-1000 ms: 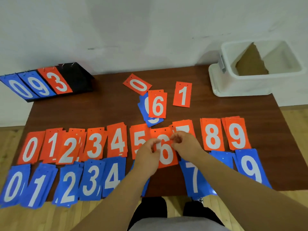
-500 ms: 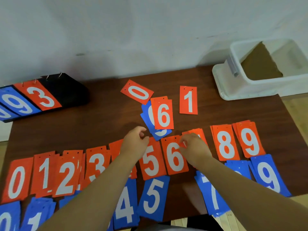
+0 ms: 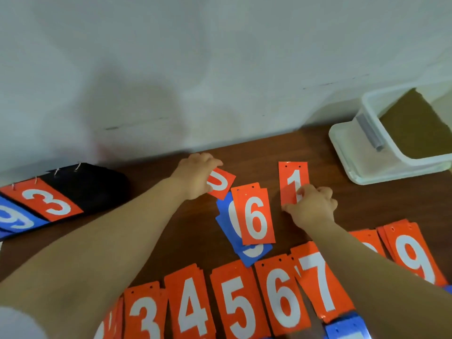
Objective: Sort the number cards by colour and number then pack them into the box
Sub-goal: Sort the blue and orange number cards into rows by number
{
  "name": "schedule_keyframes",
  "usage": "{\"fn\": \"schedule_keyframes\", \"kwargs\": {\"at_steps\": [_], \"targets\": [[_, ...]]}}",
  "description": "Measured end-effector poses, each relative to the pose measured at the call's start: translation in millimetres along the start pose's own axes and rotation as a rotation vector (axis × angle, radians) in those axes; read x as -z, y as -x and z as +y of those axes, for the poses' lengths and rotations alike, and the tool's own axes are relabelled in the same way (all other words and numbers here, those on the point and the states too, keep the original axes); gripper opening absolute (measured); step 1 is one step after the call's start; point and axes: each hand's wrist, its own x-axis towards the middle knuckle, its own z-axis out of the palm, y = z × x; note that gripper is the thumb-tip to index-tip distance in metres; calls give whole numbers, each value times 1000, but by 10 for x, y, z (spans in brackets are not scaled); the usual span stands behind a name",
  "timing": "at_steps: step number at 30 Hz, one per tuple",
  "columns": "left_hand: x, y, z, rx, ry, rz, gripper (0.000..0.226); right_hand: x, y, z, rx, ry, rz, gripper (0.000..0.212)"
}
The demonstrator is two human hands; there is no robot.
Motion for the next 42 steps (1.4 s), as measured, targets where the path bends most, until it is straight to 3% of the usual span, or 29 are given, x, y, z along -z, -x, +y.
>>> {"fn": "schedule_keyframes", "kwargs": {"at_steps": [3, 8, 11, 13, 17, 19, 21, 24, 27, 32, 37, 39, 42], "targets": [[5, -231, -63, -61, -99, -106, 90, 7, -79, -40, -52, -41, -36, 65], [-1, -244, -104, -40, -86, -126, 91, 10, -155, -13, -52, -48, -65, 70], [-16, -97, -181, 57, 110, -76, 69, 17, -76, 18, 3, -128, -45, 58], [11, 54, -255, 135, 248, 55, 56, 73, 21, 47, 80, -227, 23, 41], [119, 676, -64, 431, 786, 430, 70, 353, 462, 71, 180, -517, 64, 23], [168, 1132, 307, 532, 976, 515, 82, 487, 846, 105, 229, -703, -34, 21], [133, 1553, 728, 525, 1092, 563, 82, 526, 1244, 155, 228, -892, -188, 22], [-48, 1964, 1286, 526, 1261, 557, 55, 399, 1685, 304, 116, -1065, -368, 22], [-96, 2466, 1855, 530, 1400, 498, 47, 299, 2186, 479, 102, -1072, -445, 20], [80, 3033, 2411, 486, 1425, 555, 50, 396, 2555, 825, 141, -1117, -527, 22], [137, 3590, 2826, 513, 1412, 696, 45, 861, 2627, 1379, 370, -916, -597, 25], [156, 3706, 2848, 522, 1442, 595, 37, 1053, 2652, 1608, 458, -734, -723, 27], [137, 3915, 2933, 417, 1397, 283, 26, 1245, 2740, 1838, 488, -571, -801, 30]]}}
